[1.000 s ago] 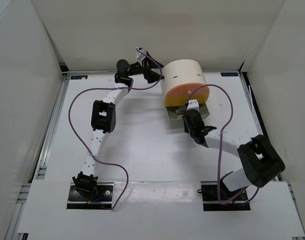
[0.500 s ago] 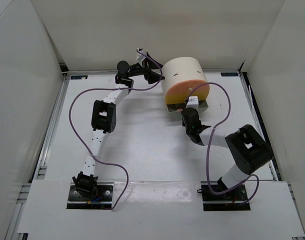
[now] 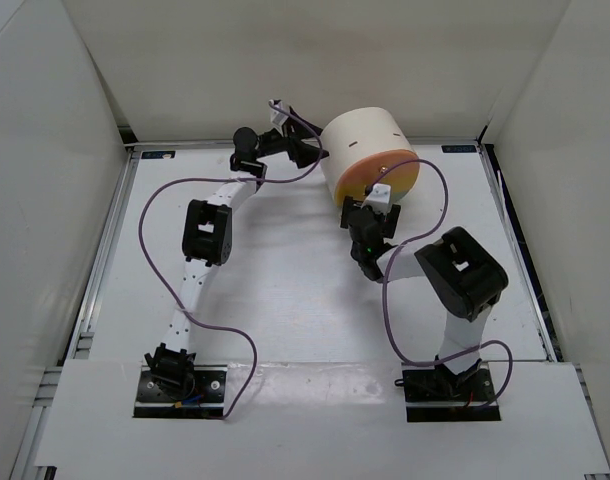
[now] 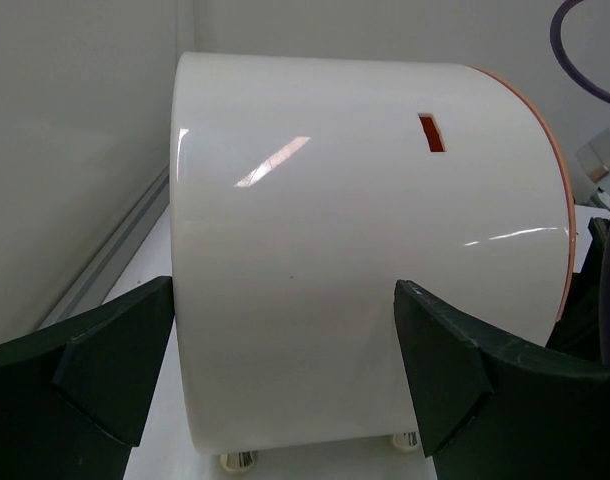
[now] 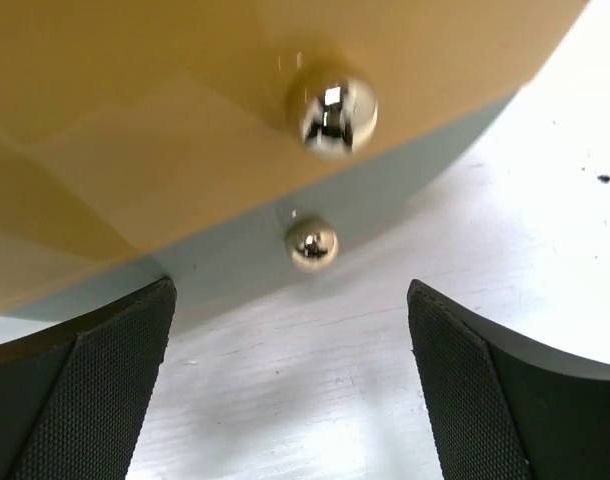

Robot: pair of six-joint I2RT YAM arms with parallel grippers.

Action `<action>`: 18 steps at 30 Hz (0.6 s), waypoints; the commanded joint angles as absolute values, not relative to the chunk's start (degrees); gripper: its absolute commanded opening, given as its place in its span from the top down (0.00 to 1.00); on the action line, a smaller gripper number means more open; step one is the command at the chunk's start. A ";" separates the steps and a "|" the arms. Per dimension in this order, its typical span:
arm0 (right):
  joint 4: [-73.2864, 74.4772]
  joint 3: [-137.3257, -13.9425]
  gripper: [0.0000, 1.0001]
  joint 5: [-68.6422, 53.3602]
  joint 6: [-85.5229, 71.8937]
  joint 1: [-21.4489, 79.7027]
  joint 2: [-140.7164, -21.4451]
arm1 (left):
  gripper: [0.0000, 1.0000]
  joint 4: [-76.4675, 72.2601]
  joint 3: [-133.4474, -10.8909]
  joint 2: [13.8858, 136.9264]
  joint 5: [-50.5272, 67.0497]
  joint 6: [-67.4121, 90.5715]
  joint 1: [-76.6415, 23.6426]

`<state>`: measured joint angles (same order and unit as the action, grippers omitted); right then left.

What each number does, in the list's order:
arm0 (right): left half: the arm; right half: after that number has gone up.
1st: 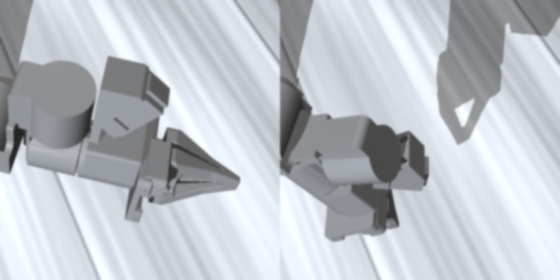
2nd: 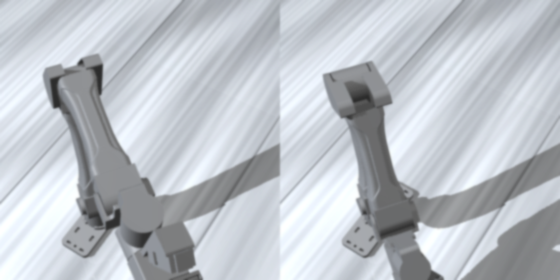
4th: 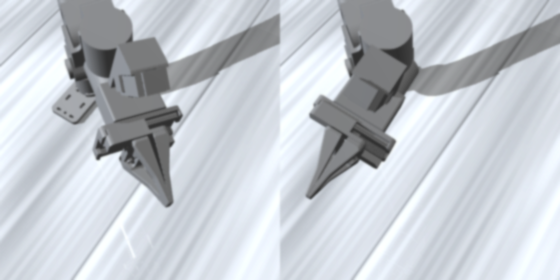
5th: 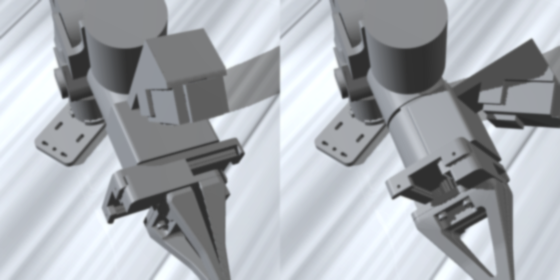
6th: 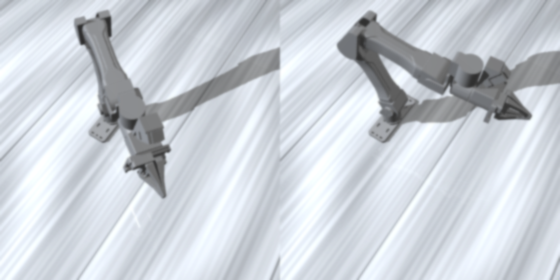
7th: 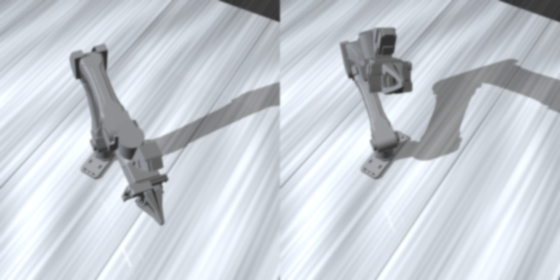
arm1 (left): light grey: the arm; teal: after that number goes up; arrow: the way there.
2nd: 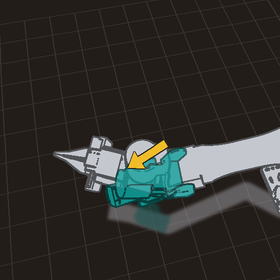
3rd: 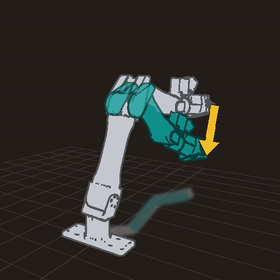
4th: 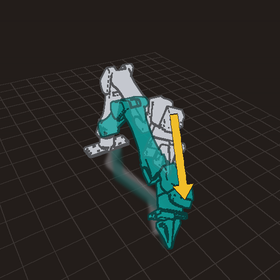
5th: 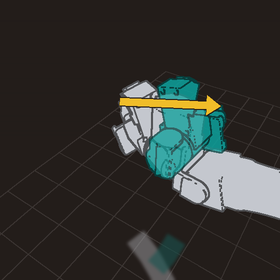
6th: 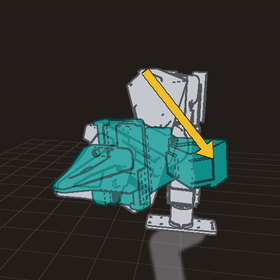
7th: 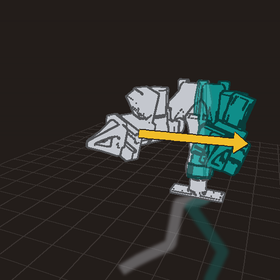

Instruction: Organize the makeup

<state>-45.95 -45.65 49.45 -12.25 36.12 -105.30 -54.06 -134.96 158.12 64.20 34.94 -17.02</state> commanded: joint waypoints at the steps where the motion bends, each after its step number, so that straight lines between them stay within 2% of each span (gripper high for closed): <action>1: -58.01 -49.48 0.01 53.09 -14.77 36.04 -106.35 | 0.02 -54.22 -132.72 155.04 71.19 38.75 -19.16; 8: -47.66 -42.64 0.01 52.91 -18.62 39.02 -96.00 | 0.02 -55.37 -130.26 151.35 74.00 44.37 -16.71; 14: -22.01 -39.81 0.01 49.58 -26.54 38.67 -80.53 | 0.02 -49.06 -123.41 141.35 74.88 47.63 -10.03; 18: -7.67 -39.11 0.01 46.07 -28.48 36.92 -72.44 | 0.02 -39.52 -107.87 125.92 73.14 42.39 -4.84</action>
<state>-21.02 -40.34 48.18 -24.56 38.09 -75.94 -46.46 -113.69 141.10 72.58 45.17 -9.19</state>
